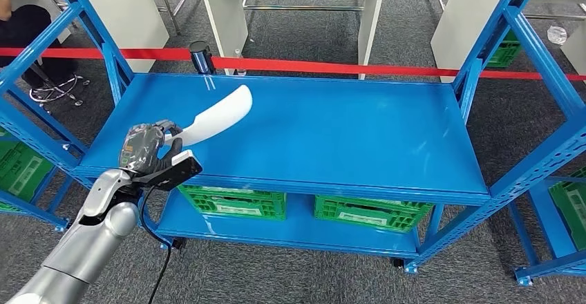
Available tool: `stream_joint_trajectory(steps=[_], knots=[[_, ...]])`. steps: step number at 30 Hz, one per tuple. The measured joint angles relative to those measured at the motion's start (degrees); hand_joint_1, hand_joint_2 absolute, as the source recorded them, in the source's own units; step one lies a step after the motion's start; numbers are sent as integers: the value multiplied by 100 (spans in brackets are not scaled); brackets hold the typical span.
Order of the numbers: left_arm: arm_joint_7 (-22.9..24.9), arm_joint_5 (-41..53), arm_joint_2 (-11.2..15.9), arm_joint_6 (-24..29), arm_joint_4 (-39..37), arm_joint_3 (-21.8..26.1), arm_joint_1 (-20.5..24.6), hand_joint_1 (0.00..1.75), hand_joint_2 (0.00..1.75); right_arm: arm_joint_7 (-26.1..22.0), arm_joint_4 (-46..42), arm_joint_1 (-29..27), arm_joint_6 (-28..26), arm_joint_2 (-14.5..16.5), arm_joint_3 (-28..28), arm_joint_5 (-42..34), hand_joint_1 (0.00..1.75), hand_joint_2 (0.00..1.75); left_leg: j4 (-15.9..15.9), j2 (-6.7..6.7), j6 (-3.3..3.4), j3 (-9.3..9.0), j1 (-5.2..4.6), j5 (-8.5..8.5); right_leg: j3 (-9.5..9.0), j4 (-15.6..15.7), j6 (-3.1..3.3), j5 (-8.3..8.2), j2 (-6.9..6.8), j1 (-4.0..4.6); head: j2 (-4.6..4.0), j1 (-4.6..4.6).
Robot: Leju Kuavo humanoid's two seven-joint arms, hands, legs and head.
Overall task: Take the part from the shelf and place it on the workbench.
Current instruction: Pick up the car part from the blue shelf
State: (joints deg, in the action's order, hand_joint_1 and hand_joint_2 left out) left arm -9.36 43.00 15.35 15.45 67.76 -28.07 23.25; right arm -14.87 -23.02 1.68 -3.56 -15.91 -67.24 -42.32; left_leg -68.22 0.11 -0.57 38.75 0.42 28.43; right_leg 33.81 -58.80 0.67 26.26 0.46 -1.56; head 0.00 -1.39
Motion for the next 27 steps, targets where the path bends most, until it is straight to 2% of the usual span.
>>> stream_joint_trajectory(steps=[2,3,6,8,9,11,12,13,14,16,17,18,19,20,22,23,24,26,27], knots=[[-44,-74,-17,39,227,31,-8,171,175,-7,0,4,-25,7,10,-18,0,0,737,-12,69,-362,-26,-253,2,5,-10,-3,7,20,0,3],[-55,-95,-26,52,315,40,-11,171,175,-9,0,3,-36,9,16,-24,0,0,925,-16,95,-454,-45,-285,13,9,-22,-8,7,27,0,3],[-77,-136,-47,79,517,52,-48,171,175,-15,0,-17,-46,16,27,-34,0,0,1061,-14,147,-511,-69,-301,31,36,-104,-28,3,31,0,5],[-120,-164,-67,108,628,50,-69,171,175,-20,0,-26,-50,17,32,-39,0,0,1168,-9,205,-568,-51,-367,96,-86,-124,48,-5,45,0,14],[-149,-196,-80,125,669,47,-79,171,175,-22,0,-27,-53,14,34,-45,0,0,1206,-5,228,-585,-42,-394,217,-335,-104,170,-8,52,0,22],[-233,-330,-109,154,736,40,-126,171,175,-26,0,-37,-58,8,34,-63,0,0,1216,-2,254,-581,-58,-406,562,-1057,-66,456,-11,50,0,32],[-302,-464,-124,153,775,38,-173,171,175,-27,0,-46,-60,7,34,-74,0,0,1213,-3,260,-575,-65,-408,727,-1395,-69,563,-11,48,0,34],[-398,-650,-139,137,828,39,-226,171,175,-31,0,-58,-61,6,33,-82,0,0,1208,-4,260,-571,-70,-406,788,-1509,-98,571,-12,42,0,34],[-525,-903,-152,96,902,44,-284,171,175,-40,0,-66,-62,4,31,-87,0,0,1200,-5,256,-569,-71,-403,741,-1402,-148,496,-14,32,0,34],[-796,-1448,-180,-20,1100,67,-398,171,175,-66,0,-74,-63,-3,27,-98,0,0,1155,-11,226,-561,-67,-378,391,-677,-255,213,-29,0,0,34],[-935,-1735,-195,-106,1225,87,-448,171,175,-81,0,-75,-64,-5,25,-104,0,0,1110,-16,197,-540,-78,-351,212,-328,-265,102,-34,-6,0,37],[-1078,-2046,-215,-223,1360,110,-502,171,175,-97,0,-74,-68,-7,24,-112,0,0,1067,-20,168,-517,-87,-326,98,-104,-242,40,-36,-5,0,37],[-1236,-2405,-232,-373,1511,133,-563,171,175,-111,0,-80,-77,-7,24,-120,0,0,1031,-21,146,-494,-97,-307,51,-12,-198,24,-34,4,0,37],[-1414,-2824,-252,-561,1682,157,-637,171,175,-126,0,-89,-90,-7,22,-127,0,0,1011,-22,130,-478,-103,-296,51,-23,-148,25,-24,19,0,37],[-1719,-3574,-287,-928,2028,192,-796,171,175,-151,0,-114,-118,-9,14,-135,0,0,970,-20,104,-459,-83,-261,53,-25,-89,17,-14,-2,0,34],[-1836,-3888,-305,-1103,2214,208,-858,171,175,-164,0,-121,-131,-11,7,-139,0,0,862,-19,78,-412,-71,-179,44,-20,-62,14,-10,-17,0,26],[-1917,-4153,-321,-1267,2401,216,-907,171,175,-178,0,-124,-140,-13,-2,-143,0,0,640,-19,46,-314,-57,-41,36,-16,-38,12,-8,-33,0,18],[-2006,-4557,-358,-1525,2749,220,-989,171,175,-193,0,-126,-152,-17,-18,-153,0,0,-98,-17,-14,25,-28,321,27,-15,-14,16,-7,-29,0,1],[-2017,-4665,-375,-1597,2879,217,-1029,171,175,-196,0,-127,-152,-18,-24,-158,0,0,-447,-17,-28,192,-16,444,27,-16,-12,17,-7,-25,0,0]])
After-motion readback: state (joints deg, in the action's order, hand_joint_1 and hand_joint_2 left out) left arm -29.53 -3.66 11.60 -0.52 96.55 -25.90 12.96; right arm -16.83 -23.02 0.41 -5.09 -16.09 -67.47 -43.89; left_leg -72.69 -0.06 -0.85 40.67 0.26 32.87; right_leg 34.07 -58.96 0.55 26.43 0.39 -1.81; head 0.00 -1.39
